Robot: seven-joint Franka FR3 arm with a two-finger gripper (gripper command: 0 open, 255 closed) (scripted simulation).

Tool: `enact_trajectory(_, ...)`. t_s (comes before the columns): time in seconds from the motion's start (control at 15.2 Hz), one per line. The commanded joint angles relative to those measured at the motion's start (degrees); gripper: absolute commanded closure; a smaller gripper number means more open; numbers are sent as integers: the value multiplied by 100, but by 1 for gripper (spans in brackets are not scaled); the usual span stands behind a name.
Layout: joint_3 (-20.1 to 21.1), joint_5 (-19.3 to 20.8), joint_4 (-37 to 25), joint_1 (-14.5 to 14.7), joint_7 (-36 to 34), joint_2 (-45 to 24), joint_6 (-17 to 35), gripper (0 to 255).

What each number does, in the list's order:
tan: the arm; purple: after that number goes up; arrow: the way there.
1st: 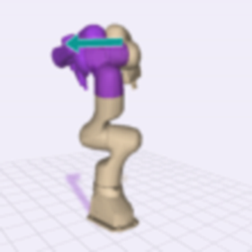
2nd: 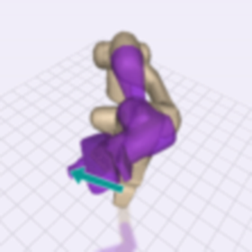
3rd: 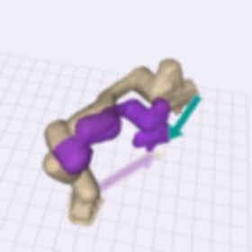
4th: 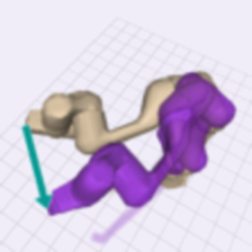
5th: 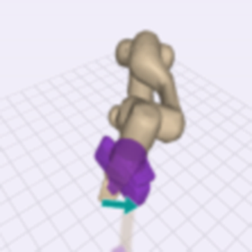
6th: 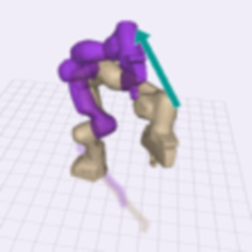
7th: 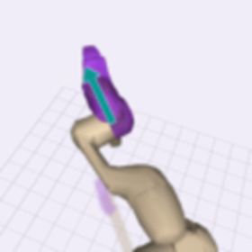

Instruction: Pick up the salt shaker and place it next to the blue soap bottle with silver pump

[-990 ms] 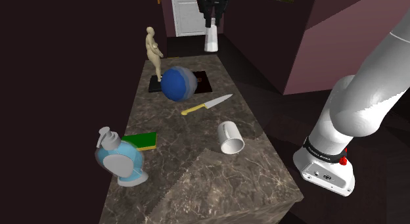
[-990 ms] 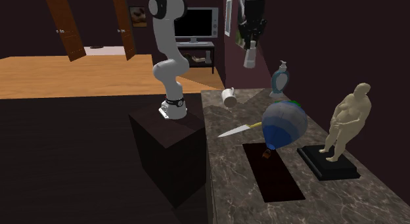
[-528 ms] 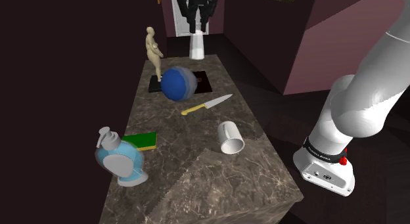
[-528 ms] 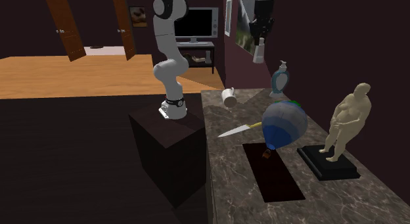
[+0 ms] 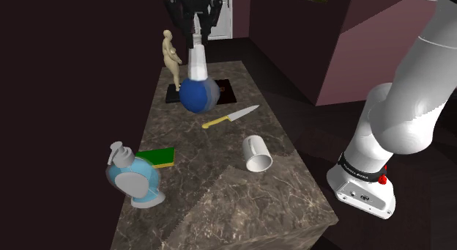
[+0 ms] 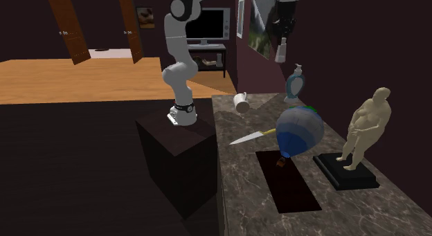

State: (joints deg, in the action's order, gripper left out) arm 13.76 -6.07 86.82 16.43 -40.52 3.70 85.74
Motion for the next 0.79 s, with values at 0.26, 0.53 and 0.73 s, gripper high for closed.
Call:
enact_trajectory(0.26, 482, 247, -843, 455, -924, -724, -65, 255)
enact_trajectory(0.53, 660, 414, -1216, 709, -1320, -1103, -54, 255)
enact_trajectory(0.73, 645, 367, -815, 679, -1276, -977, 226, 255)
